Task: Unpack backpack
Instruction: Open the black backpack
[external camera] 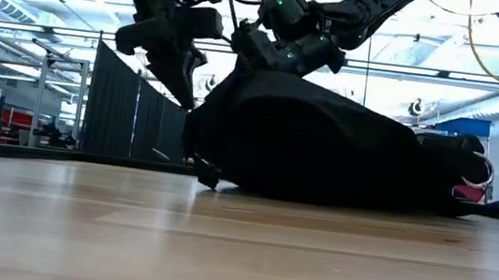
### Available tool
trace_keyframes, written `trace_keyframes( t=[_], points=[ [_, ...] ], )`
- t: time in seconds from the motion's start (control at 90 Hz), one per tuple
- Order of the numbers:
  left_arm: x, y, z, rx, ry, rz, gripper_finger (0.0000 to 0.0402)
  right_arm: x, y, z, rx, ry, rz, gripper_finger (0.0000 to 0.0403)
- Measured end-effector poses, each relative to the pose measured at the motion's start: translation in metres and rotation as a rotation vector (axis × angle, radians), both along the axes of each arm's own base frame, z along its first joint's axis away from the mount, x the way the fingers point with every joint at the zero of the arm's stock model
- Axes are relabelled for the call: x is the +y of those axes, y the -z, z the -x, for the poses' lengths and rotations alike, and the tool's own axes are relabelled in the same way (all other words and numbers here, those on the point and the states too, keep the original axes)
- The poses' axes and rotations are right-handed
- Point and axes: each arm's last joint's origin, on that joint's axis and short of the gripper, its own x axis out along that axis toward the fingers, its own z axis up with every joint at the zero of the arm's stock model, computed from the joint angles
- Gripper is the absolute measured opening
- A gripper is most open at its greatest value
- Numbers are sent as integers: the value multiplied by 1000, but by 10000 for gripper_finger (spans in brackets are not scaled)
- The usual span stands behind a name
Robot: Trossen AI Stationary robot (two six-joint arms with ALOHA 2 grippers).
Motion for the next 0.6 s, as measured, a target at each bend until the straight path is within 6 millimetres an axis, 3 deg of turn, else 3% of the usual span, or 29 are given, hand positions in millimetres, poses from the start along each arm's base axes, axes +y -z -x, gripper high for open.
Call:
trace_keyframes(
  t=[0.189,0.456,0.6],
  points=[
    [-6,-2,2,46,116,-41,0,-3,0,0,-15,-31,52,157],
    [5,-37,-4,-18,-15,47,0,-7,-4,-1,-57,-22,66,156],
    [5,-41,-5,-33,-25,54,0,-5,-6,-3,-83,-23,70,155]
  ],
)
